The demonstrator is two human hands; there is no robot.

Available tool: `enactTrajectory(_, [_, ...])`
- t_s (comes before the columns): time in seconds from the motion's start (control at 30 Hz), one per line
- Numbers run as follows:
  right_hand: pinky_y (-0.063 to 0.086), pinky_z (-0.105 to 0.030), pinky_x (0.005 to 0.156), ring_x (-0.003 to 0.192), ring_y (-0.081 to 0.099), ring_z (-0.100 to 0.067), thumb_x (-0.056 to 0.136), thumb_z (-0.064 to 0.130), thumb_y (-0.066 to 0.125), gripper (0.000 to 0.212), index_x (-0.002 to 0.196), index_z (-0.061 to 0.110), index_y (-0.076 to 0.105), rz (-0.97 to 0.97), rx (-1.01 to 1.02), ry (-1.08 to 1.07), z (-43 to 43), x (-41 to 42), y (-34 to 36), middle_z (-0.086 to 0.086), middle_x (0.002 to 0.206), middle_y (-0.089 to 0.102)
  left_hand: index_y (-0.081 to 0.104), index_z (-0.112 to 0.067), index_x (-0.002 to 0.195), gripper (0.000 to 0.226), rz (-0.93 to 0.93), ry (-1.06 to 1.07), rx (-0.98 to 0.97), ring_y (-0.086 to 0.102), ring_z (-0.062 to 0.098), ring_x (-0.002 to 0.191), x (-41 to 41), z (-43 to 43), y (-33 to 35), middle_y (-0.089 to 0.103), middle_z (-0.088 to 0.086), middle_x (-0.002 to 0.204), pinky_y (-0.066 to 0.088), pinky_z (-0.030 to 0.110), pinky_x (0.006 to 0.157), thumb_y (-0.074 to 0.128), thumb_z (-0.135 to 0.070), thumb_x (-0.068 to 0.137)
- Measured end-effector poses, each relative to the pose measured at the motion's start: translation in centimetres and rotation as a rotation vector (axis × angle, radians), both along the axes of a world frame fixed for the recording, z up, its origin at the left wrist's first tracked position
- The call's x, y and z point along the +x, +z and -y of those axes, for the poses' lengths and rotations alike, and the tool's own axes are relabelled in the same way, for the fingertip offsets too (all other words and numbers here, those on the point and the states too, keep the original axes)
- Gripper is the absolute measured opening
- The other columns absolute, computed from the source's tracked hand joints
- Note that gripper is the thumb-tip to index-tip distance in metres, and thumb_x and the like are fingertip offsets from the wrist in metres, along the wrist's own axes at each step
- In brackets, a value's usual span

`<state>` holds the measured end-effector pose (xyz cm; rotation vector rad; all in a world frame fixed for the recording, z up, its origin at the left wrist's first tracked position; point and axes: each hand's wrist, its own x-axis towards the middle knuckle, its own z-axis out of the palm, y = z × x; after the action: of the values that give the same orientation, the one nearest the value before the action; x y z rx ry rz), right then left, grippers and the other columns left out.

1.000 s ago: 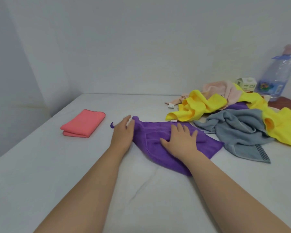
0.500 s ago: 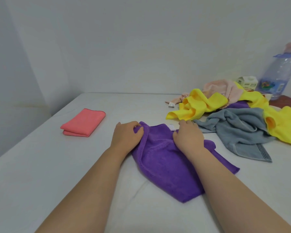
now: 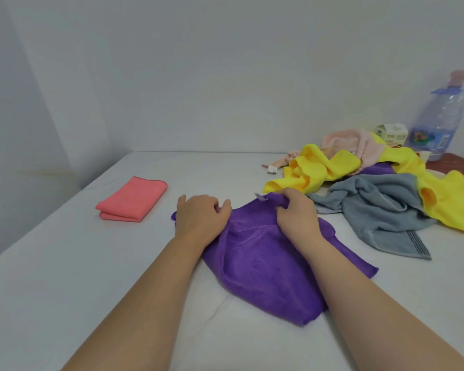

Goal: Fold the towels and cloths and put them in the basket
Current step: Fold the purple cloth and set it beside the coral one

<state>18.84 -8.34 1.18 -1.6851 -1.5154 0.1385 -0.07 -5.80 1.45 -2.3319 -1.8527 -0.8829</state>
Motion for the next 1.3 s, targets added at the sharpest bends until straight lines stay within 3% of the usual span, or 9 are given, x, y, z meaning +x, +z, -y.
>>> enactTrajectory(0.13, [0.035, -0.02, 0.065, 0.08, 0.055, -0.018, 0.07, -0.01, 0.05, 0.029, 0.076, 0.016, 0.061, -0.078, 0.121, 0.137, 0.9, -1.7, 1.0, 0.003, 0.078, 0.061, 0.065, -0.019, 0.103, 0.018, 0.28, -0.267, 0.077, 0.035, 0.013, 0.133, 0.2, -0.1, -0.2, 0.055, -0.006, 0.131, 0.022, 0.025, 0.109, 0.059, -0.024, 0.087])
enactTrajectory(0.23, [0.038, -0.028, 0.065, 0.073, 0.053, -0.018, 0.072, -0.007, 0.052, 0.027, 0.076, 0.02, 0.054, -0.026, 0.108, 0.191, 1.3, -2.4, 1.2, 0.004, 0.073, 0.06, 0.052, -0.025, 0.128, 0.045, 0.475, -0.455, -0.133, 0.033, 0.005, 0.136, 1.0, 0.8, -0.1, 0.051, -0.017, 0.128, 0.027, 0.03, 0.114, 0.06, -0.013, 0.086])
enactTrajectory(0.37, [0.036, -0.034, 0.061, 0.068, 0.05, -0.023, 0.079, 0.006, 0.057, 0.016, 0.079, 0.02, 0.049, 0.053, 0.107, 0.133, 1.1, -2.3, 0.8, -0.002, 0.073, 0.062, 0.065, -0.025, 0.112, 0.026, 0.582, -0.491, -0.155, 0.056, 0.005, 0.109, 1.3, 1.4, 0.5, 0.065, -0.013, 0.106, 0.042, 0.03, 0.1, 0.055, -0.025, 0.088])
enactTrajectory(0.7, [0.033, -0.033, 0.059, 0.068, 0.051, -0.025, 0.084, 0.015, 0.06, 0.015, 0.077, 0.02, 0.047, 0.062, 0.081, 0.105, 1.0, -2.2, 0.9, -0.001, 0.071, 0.06, 0.072, -0.012, 0.09, 0.01, 0.416, -0.34, -0.101, 0.057, 0.014, 0.088, 1.9, 1.8, 0.7, 0.067, 0.001, 0.092, 0.043, 0.027, 0.081, 0.065, -0.018, 0.086])
enactTrajectory(0.8, [0.04, -0.034, 0.066, 0.077, 0.056, -0.027, 0.084, 0.017, 0.062, 0.013, 0.095, 0.018, 0.054, 0.082, 0.077, 0.157, 1.0, -2.2, 0.9, -0.001, 0.078, 0.063, 0.067, -0.01, 0.08, 0.016, 0.472, -0.354, -0.101, 0.054, 0.014, 0.075, 1.8, 1.4, 0.4, 0.064, 0.001, 0.076, 0.041, 0.024, 0.07, 0.058, -0.018, 0.09])
enactTrajectory(0.93, [0.041, -0.035, 0.076, 0.094, 0.058, -0.031, 0.083, 0.013, 0.057, 0.044, 0.126, 0.018, 0.049, 0.279, -0.027, 0.086, 0.7, -1.2, 0.9, -0.007, 0.097, 0.065, 0.063, -0.014, 0.078, 0.014, 0.635, -0.24, -0.088, 0.053, 0.007, 0.068, 1.3, 0.4, 0.0, 0.061, -0.007, 0.071, 0.039, 0.016, 0.064, 0.055, -0.013, 0.09])
enactTrajectory(1.03, [0.039, -0.035, 0.078, 0.099, 0.059, -0.033, 0.081, 0.012, 0.053, 0.026, 0.106, 0.014, 0.059, 0.491, -0.203, -0.156, 0.2, 0.6, 0.5, -0.011, 0.103, 0.066, 0.062, -0.012, 0.077, 0.017, 0.846, -0.15, -0.055, 0.051, 0.01, 0.065, 0.2, -0.6, -0.1, 0.059, -0.004, 0.07, 0.039, 0.024, 0.063, 0.052, -0.011, 0.091])
enactTrajectory(1.13, [0.037, -0.033, 0.08, 0.104, 0.057, -0.032, 0.081, 0.014, 0.051, 0.013, 0.09, 0.013, 0.061, 0.433, -0.358, -0.315, -0.1, 2.9, -0.2, -0.011, 0.101, 0.064, 0.047, -0.017, 0.059, 0.032, 0.954, -0.049, -0.031, 0.038, 0.01, 0.055, -0.8, -1.0, -0.1, 0.044, -0.006, 0.055, 0.031, 0.023, 0.054, 0.057, -0.014, 0.09])
enactTrajectory(1.3, [0.037, -0.044, 0.097, 0.122, 0.042, -0.033, 0.092, 0.047, 0.043, 0.047, 0.117, 0.011, 0.059, 0.39, -0.445, -0.348, -0.4, 3.7, -0.7, -0.014, 0.128, 0.05, 0.055, -0.008, 0.066, 0.026, 0.919, -0.033, -0.05, 0.041, 0.011, 0.057, -1.2, -1.2, -0.5, 0.05, -0.002, 0.059, 0.034, 0.023, 0.054, 0.064, -0.021, 0.086])
